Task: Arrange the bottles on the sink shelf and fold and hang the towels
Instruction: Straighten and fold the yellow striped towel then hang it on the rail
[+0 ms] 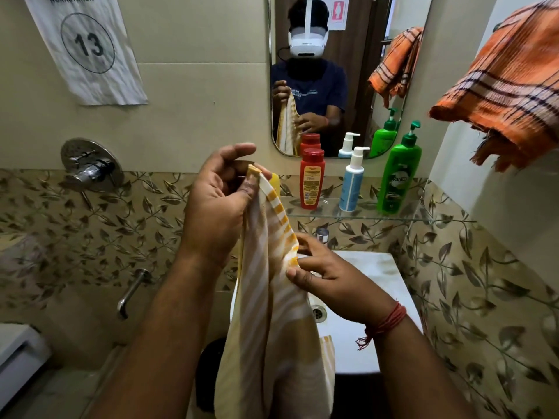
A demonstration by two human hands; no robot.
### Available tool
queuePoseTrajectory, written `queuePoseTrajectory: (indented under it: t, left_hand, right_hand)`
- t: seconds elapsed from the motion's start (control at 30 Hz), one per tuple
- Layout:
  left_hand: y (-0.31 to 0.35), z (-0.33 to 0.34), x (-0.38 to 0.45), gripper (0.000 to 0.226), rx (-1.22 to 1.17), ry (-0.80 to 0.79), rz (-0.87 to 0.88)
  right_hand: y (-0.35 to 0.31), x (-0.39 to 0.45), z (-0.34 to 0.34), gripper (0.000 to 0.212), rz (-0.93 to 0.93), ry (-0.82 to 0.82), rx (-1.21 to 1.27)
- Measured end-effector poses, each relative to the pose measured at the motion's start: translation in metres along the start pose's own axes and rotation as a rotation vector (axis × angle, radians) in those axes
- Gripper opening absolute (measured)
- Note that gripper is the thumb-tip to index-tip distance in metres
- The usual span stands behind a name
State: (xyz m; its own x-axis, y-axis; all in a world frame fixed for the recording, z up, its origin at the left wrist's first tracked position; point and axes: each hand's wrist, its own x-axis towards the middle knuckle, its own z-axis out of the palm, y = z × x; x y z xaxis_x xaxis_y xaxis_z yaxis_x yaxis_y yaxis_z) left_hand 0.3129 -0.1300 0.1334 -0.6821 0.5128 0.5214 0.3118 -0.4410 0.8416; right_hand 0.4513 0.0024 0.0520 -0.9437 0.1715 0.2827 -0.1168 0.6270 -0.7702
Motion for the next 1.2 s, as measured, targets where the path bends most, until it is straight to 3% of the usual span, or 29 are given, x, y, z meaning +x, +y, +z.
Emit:
queuePoseTrajectory:
  t: [0.17, 0.3, 0.37, 0.53, 0.6, 0.7, 0.83, 0.9, 1.0, 1.13, 1.2]
  left_hand:
    - [0.005, -0.008, 0.002, 0.037, -0.053, -0.045, 0.046]
    - [0.002, -0.019, 0.008, 0.037, -0.055, 0.034, 0.068]
    - [0.001, -0.022, 0.009, 0.037, -0.048, 0.054, 0.062]
    - [0.005, -0.018, 0.007, 0.037, -0.025, 0.045, 0.05]
    - [0.005, -0.017, 0.007, 0.035, -0.018, 0.045, 0.049]
    - [0.004, -0.019, 0.009, 0.034, -0.001, 0.064, 0.043]
    - [0.002, -0.023, 0.009, 0.033, -0.009, 0.087, 0.04]
    - [0.001, -0.023, 0.008, 0.033, -0.009, 0.084, 0.039]
    - [0.002, -0.02, 0.006, 0.033, 0.003, 0.073, 0.037]
    - [0.002, -0.019, 0.005, 0.033, 0.021, 0.079, 0.034]
    - [0.002, -0.019, 0.005, 0.032, 0.021, 0.088, 0.029]
  right_hand:
    - [0.004, 0.006, 0.019, 0.024, -0.041, -0.058, 0.021]
    - [0.018, 0.003, 0.022, 0.035, 0.122, -0.18, -0.182]
    - [0.018, 0.003, 0.025, 0.033, 0.076, -0.211, -0.303]
    - [-0.016, 0.007, 0.032, 0.015, -0.181, 0.088, 0.079]
    - [-0.03, 0.009, 0.041, 0.012, -0.22, 0.05, -0.004]
    - [-0.027, 0.014, 0.051, 0.028, -0.158, 0.017, -0.2]
    - [-0.008, 0.014, 0.05, 0.034, -0.034, 0.238, -0.193]
    - [-0.005, 0.015, 0.051, 0.035, -0.064, 0.319, -0.211]
    - [-0.012, 0.015, 0.057, 0.029, -0.161, 0.271, -0.16]
    - [-0.021, 0.011, 0.065, 0.016, -0.279, 0.426, -0.369]
    - [-0.022, 0.012, 0.067, 0.014, -0.281, 0.413, -0.342]
